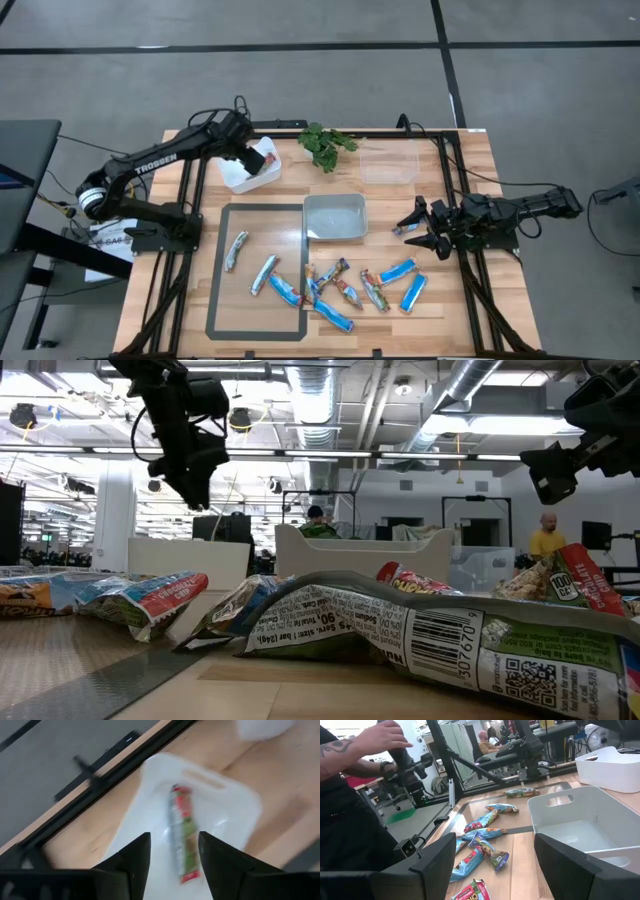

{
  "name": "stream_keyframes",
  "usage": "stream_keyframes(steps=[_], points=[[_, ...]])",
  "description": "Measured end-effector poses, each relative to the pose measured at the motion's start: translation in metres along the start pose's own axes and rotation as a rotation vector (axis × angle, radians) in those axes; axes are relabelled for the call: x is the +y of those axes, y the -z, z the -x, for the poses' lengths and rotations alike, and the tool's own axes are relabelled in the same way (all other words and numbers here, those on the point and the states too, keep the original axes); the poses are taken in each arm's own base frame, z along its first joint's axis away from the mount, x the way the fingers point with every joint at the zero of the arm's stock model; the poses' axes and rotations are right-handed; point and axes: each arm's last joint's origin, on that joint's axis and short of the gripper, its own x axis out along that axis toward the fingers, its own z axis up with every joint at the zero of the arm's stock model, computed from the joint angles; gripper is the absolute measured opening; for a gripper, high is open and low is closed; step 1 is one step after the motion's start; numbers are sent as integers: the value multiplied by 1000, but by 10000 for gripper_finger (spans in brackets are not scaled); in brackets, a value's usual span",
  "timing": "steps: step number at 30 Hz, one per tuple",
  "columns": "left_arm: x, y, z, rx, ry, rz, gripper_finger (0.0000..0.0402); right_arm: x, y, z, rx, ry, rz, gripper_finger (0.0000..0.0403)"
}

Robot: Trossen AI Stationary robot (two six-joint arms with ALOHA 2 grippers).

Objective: Pick and place Granola Bars by type
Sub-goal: Put the red granola bar into the white bin

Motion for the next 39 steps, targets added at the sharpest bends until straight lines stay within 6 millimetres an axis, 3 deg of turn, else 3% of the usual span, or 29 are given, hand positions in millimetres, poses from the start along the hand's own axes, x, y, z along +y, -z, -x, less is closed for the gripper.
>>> stream_keyframes(steps=[12, 26, 32, 39], points=[[-73, -3, 20, -181, 528, -319, 144, 0, 0, 0, 0, 0, 0, 265], [-164, 44, 71, -224, 902, -572, 144, 0, 0, 0, 0, 0, 0, 265], [-184, 66, 89, -188, 984, -598, 143, 0, 0, 0, 0, 0, 0, 265], [-189, 77, 94, -157, 983, -644, 143, 0, 0, 0, 0, 0, 0, 265]])
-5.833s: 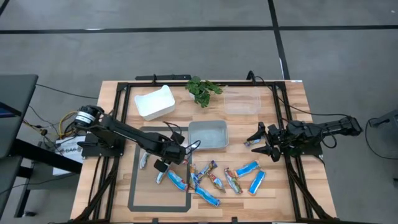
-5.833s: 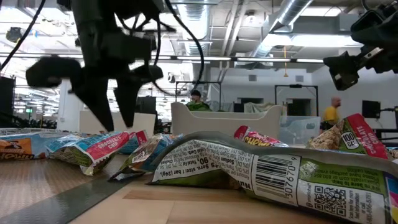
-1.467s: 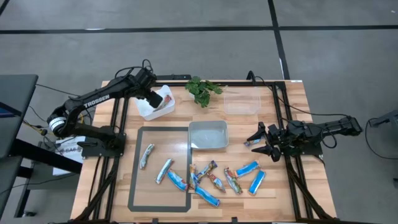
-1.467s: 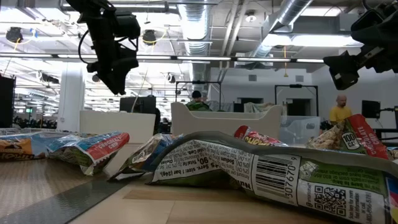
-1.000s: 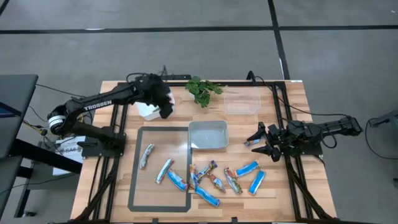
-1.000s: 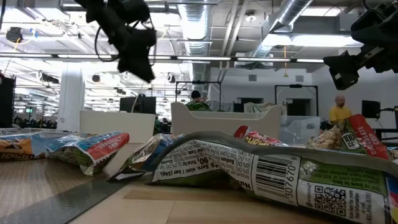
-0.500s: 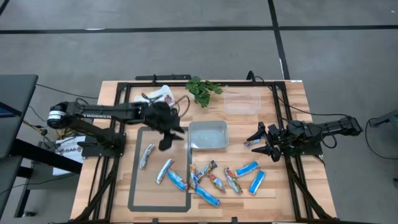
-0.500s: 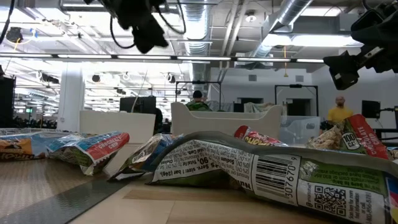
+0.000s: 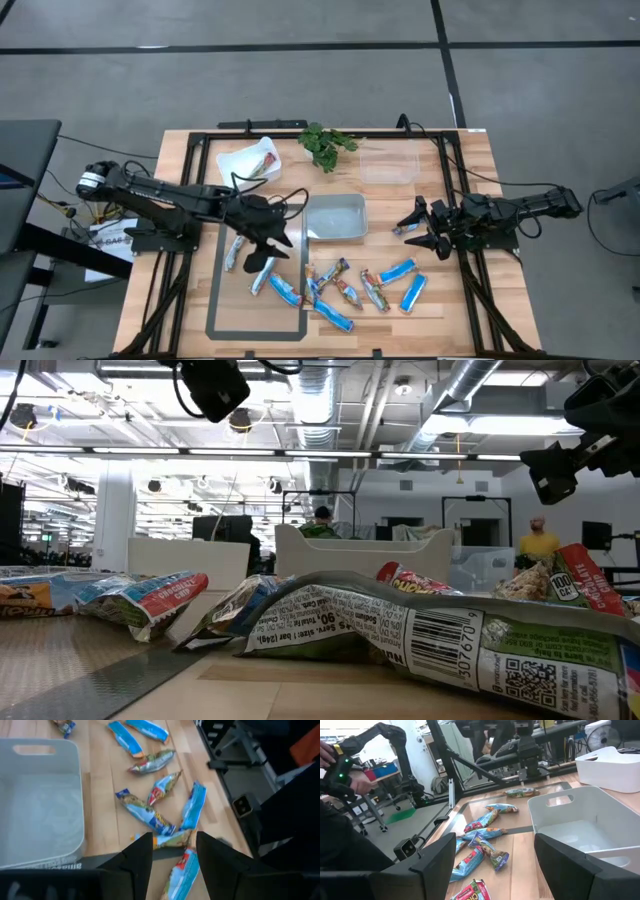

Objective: Pick and place Granola Bars by type
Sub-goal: Put the red granola bar into the white bin

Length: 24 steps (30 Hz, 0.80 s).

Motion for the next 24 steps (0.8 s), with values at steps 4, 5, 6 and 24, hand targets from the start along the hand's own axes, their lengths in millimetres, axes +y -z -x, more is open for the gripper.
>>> stream_keyframes(steps=[4, 5, 6, 24], points=[[-5, 7, -2, 62, -23, -54, 143, 0, 0, 0, 0, 0, 0, 265], [-6, 9, -5, 85, -27, -67, 143, 0, 0, 0, 0, 0, 0, 265], [-8, 12, -8, 111, -25, -79, 143, 0, 0, 0, 0, 0, 0, 265], [-44, 55, -110, 476, 24, -417, 143, 0, 0, 0, 0, 0, 0, 265]])
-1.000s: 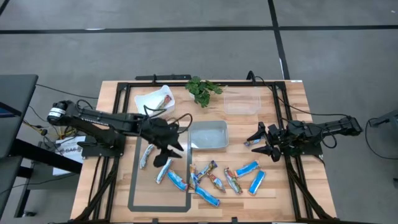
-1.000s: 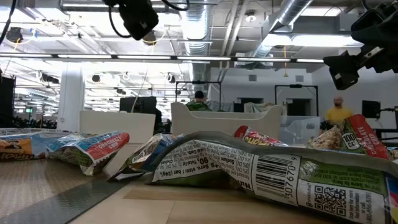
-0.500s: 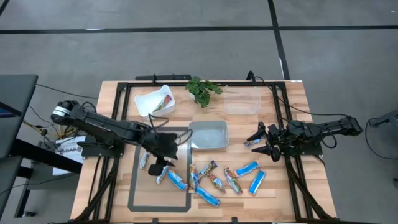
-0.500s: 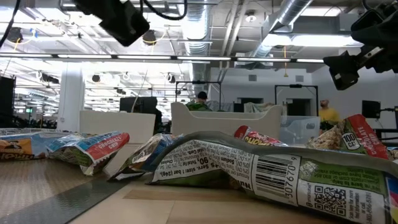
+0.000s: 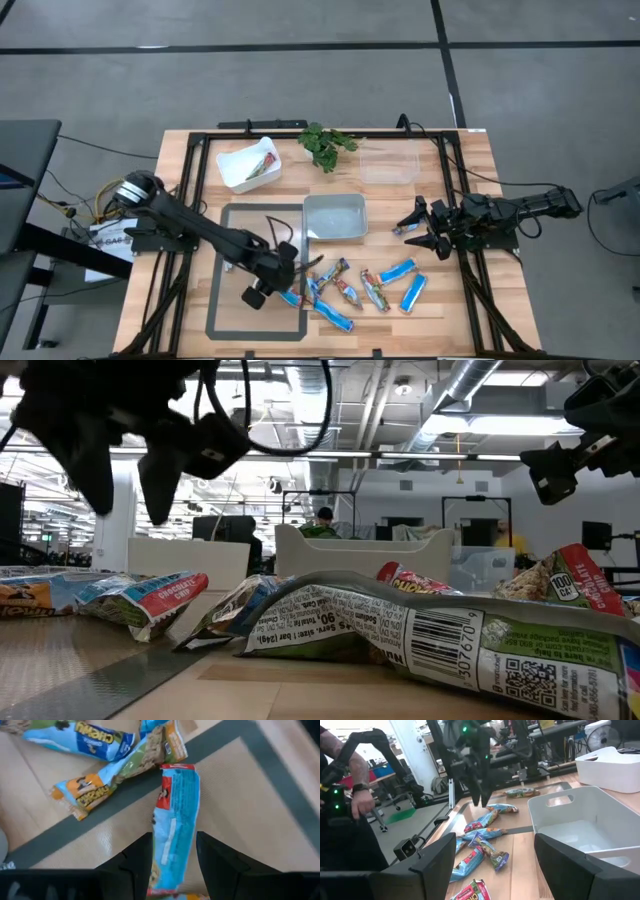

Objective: Pick and place Granola Bars by type
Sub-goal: Put the red granola bar into the white bin

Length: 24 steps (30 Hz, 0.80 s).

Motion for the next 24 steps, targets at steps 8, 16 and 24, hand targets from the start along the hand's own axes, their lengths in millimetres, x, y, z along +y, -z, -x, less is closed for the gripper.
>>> stream_keyframes(steps=[8, 16, 24], points=[[-1, 0, -29, 93, -29, -39, 143, 0, 0, 0, 1, 1, 0, 265], [-6, 5, -49, 156, -9, -82, 143, 0, 0, 0, 0, 0, 0, 265], [-7, 5, -53, 168, -25, -122, 135, 0, 0, 0, 0, 0, 0, 265]])
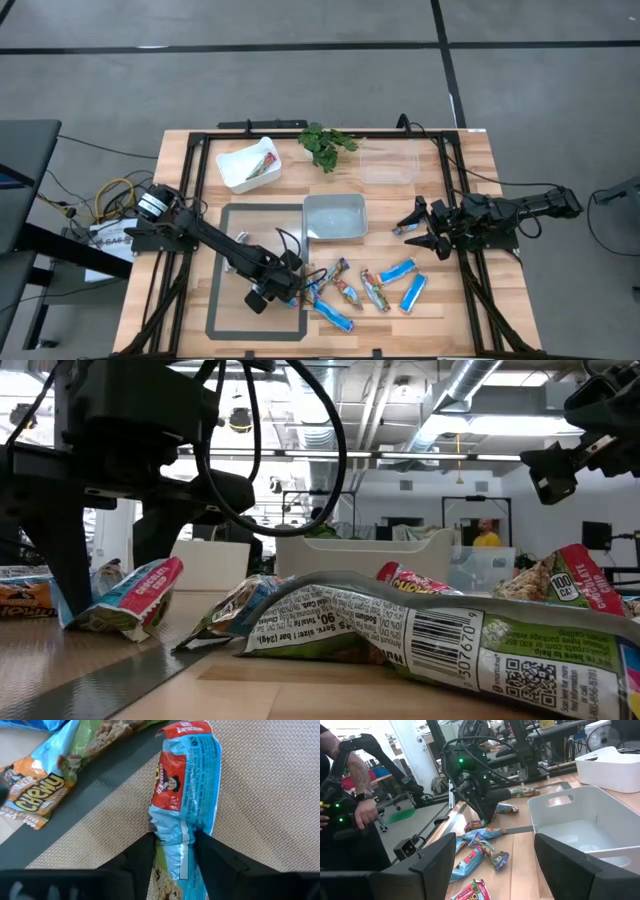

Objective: Pick and place Granola Bars by type
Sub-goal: Put the red granola bar into the white bin

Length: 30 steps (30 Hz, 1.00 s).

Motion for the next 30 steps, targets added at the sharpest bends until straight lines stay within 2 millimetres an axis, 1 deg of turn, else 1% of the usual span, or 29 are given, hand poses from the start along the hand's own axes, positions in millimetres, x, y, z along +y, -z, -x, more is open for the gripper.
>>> stream_keyframes(steps=[2, 8, 10, 13, 16, 19, 22, 26, 30], points=[[0, 0, 0, 0, 3, -3, 118, 0, 0, 0, 0, 0, 0, 265], [-2, -1, 0, -3, 5, 3, 46, 0, 0, 0, 0, 0, 0, 265], [-2, -3, 2, -2, 5, 15, 29, 0, 0, 0, 0, 0, 0, 265], [-1, -7, 4, -7, 3, 25, 21, 0, 0, 0, 0, 0, 0, 265], [3, -15, 13, -45, -17, 29, 32, 0, 0, 0, 0, 0, 0, 265], [8, -26, 33, -126, -59, 41, 45, 0, 0, 0, -1, 0, 0, 265], [16, -33, 56, -196, -96, 80, 48, 0, 0, 0, -1, 0, 0, 265], [26, -43, 96, -335, -150, 111, 42, 0, 0, 0, 0, 0, 0, 265], [36, -46, 128, -419, -203, 145, 32, 0, 0, 0, 0, 0, 0, 265]])
